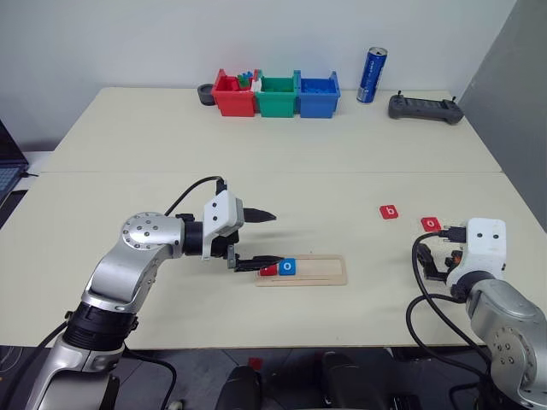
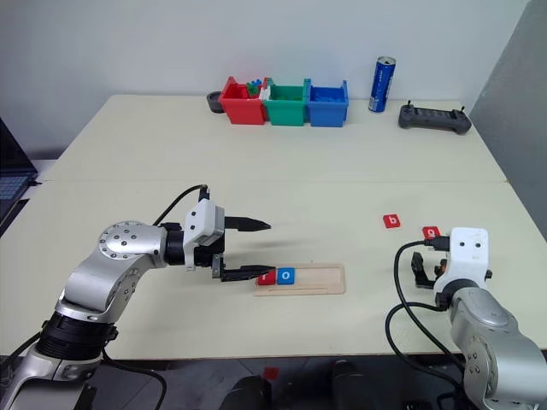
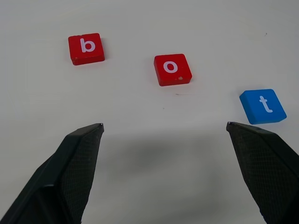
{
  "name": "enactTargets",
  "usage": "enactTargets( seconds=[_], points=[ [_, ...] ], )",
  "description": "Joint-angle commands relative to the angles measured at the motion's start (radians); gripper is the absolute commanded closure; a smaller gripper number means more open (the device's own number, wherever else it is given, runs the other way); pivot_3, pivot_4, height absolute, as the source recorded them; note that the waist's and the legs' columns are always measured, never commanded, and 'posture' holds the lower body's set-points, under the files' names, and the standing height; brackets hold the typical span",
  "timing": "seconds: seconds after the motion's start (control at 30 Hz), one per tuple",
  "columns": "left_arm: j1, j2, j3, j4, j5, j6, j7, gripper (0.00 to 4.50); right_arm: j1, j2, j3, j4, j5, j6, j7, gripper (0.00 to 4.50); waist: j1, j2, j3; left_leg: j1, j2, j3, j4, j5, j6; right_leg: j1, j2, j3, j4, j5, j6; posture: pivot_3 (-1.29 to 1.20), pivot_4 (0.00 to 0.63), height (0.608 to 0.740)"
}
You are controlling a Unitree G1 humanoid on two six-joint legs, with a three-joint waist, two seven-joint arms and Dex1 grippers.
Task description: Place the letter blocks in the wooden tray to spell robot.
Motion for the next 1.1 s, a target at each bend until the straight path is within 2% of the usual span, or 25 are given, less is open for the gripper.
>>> enactTargets(
  seconds=[0.03,0.43,0.6,0.77,0.93,1.1],
  points=[
    [-0.015,-0.002,0.005,-0.003,0.002,-0.021,-0.006,0.01,-0.002,0.002,-0.015,-0.054,-0.018,0.002,-0.002,0.0,0.0,0.0,0.0,0.0,0.0,0.0,0.0,0.0,0.0,0.0,0.0,0.0,0.0,0.0,0.0,0.0,0.15,0.74],
    [-0.019,-0.009,-0.002,0.014,0.008,-0.038,-0.004,0.01,-0.013,0.013,0.005,-0.039,-0.028,-0.036,0.007,0.0,0.0,0.0,0.0,0.0,0.0,0.0,0.0,0.0,0.0,0.0,0.0,0.0,0.0,-0.001,0.001,0.0,0.15,0.74],
    [-0.016,-0.009,0.003,0.011,0.012,-0.044,0.003,0.01,-0.087,0.02,0.025,0.038,-0.006,-0.1,0.038,0.0,-0.003,0.0,0.0,0.0,0.0,0.0,0.0,0.0,0.0,0.0,0.0,0.0,0.0,-0.001,0.001,0.0,0.15,0.74],
    [-0.01,-0.022,0.009,-0.004,0.01,-0.033,0.026,0.01,-0.184,-0.004,0.09,0.236,-0.031,-0.221,0.051,0.0,-0.003,0.0,0.0,0.0,0.0,0.001,0.0,0.0,0.0,0.0,0.0,0.0,0.0,0.0,-0.001,0.0,0.15,0.74],
    [-0.015,-0.02,0.003,-0.007,0.014,-0.032,0.024,0.01,-0.239,-0.027,0.209,0.439,-0.071,-0.372,0.076,0.0,-0.003,0.0,0.0,0.0,0.0,0.0,-0.001,0.0,0.0,0.0,0.0,0.0,0.0,0.001,-0.003,0.0,0.15,0.74],
    [-0.014,-0.024,0.007,-0.014,0.01,-0.024,0.032,0.01,-0.286,-0.034,0.242,0.625,-0.097,-0.51,0.086,0.0,-0.004,0.001,0.0,0.0,0.0,0.001,-0.001,0.0,0.0,-0.001,0.0,0.0,0.0,0.001,-0.003,0.0,0.15,0.74]
  ],
)
